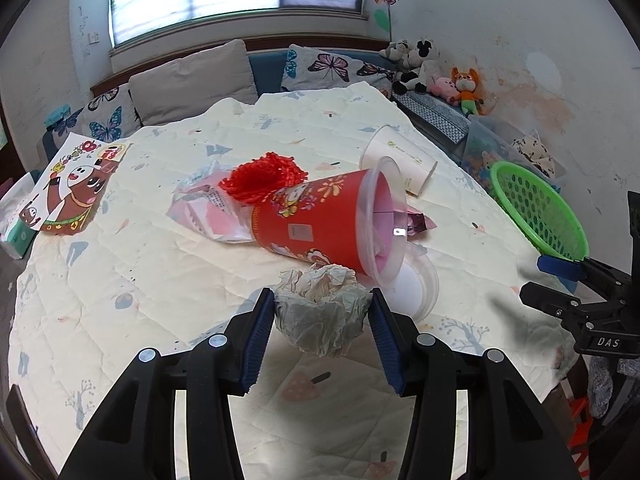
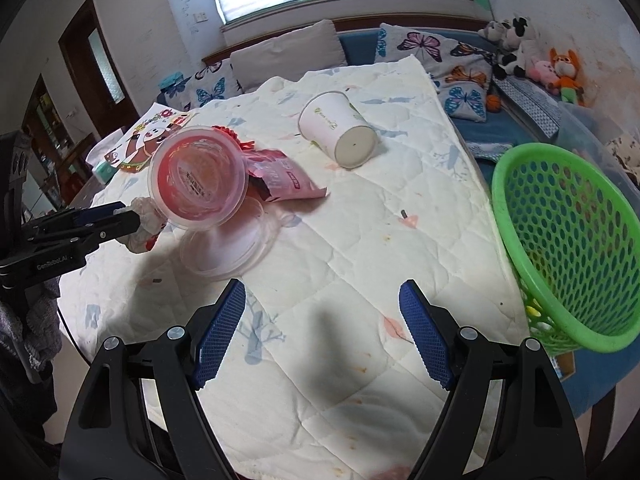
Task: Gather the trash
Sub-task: 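Grasp the white paper cup with the right tool while the left tool holds the tissue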
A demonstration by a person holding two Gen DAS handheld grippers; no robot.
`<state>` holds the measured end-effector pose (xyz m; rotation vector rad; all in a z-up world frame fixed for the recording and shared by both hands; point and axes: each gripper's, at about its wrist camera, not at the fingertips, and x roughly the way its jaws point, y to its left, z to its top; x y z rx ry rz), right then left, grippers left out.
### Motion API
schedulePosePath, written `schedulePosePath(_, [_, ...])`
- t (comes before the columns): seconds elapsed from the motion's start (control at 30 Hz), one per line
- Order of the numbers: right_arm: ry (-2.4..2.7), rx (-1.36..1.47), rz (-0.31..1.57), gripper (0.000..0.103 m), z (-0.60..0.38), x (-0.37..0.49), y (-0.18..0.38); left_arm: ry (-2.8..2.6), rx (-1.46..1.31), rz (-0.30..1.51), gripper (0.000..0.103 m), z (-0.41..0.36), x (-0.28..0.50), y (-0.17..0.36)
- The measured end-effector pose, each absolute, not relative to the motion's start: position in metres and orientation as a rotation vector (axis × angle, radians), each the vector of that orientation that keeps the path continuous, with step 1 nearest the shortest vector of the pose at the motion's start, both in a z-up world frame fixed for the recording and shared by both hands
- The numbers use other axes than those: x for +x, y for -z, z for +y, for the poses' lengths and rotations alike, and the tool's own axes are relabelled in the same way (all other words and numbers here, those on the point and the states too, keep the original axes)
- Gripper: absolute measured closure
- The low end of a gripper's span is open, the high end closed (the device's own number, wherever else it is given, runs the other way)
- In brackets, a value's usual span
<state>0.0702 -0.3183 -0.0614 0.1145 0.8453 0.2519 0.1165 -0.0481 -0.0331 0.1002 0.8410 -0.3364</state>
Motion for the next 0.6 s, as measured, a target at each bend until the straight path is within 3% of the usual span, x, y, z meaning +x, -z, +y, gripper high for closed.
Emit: schedulePosePath(0.6, [-0.291,0.059,0.837,0.024,-0.324,0.167,0.039,0.318,0.037,0.821,0.056,-0.022,0.124,0.012])
